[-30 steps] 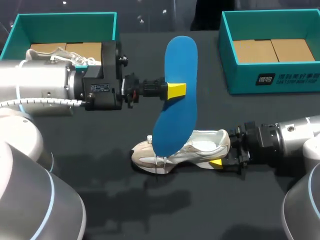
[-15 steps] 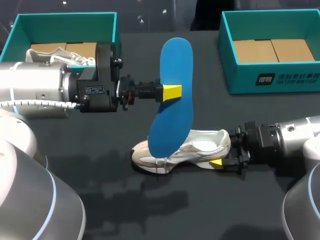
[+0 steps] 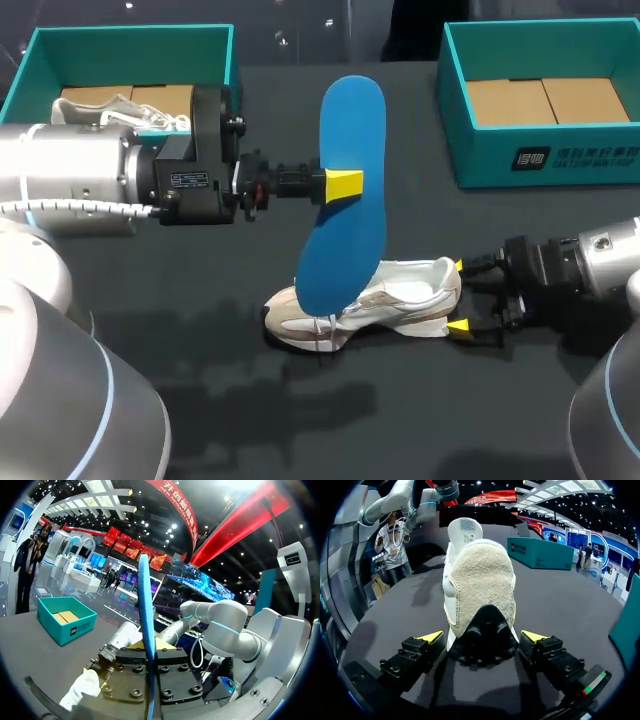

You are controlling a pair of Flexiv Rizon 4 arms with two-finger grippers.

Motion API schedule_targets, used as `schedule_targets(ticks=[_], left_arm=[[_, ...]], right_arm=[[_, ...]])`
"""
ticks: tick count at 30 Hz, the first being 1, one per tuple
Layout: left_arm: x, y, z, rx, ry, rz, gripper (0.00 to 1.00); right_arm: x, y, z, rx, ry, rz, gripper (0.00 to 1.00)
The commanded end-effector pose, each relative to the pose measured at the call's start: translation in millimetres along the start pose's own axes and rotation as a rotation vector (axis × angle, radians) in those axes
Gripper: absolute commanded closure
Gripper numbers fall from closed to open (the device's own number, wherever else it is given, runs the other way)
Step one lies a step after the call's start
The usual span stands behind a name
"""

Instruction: Take the shoe out of the shoebox, open the shoe tongue, remove and reinsert the insole, then place the shoe into the shoebox

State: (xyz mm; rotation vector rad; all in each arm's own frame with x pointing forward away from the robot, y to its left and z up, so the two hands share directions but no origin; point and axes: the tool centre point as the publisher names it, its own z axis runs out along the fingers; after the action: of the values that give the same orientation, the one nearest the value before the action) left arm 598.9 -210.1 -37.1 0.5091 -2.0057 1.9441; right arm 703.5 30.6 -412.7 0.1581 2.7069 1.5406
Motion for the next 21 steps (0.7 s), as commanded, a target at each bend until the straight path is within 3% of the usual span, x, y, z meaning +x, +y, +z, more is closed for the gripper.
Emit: schedule_targets(ticks=[1, 8, 15, 18, 21], left_arm=[[1.3, 1.8, -1.0, 0.004, -0.001, 0.0, 1.0], [1.3, 1.8, -1.0, 0.004, -0.001, 0.0, 1.0], [1.3, 1.8, -1.0, 0.004, -0.001, 0.0, 1.0], [1.3, 1.8, -1.0, 0.004, -0.001, 0.0, 1.0], [1.3, 1.8, -1.0, 0.004, -0.001, 0.0, 1.0]], right_arm=[[9.3, 14.7, -18.5, 0.174, 0.005, 0.024, 0.0], [18.0, 23.3, -29.3, 0.418, 0.016, 0.082, 0.0], [26.0, 31.0, -37.9, 0.585, 0.008, 0.106, 0.0], [27.7, 41.0, -40.0, 0.737, -0.004, 0.135, 0.0], [28.7, 50.9, -38.9, 0.824, -0.013, 0.149, 0.0]])
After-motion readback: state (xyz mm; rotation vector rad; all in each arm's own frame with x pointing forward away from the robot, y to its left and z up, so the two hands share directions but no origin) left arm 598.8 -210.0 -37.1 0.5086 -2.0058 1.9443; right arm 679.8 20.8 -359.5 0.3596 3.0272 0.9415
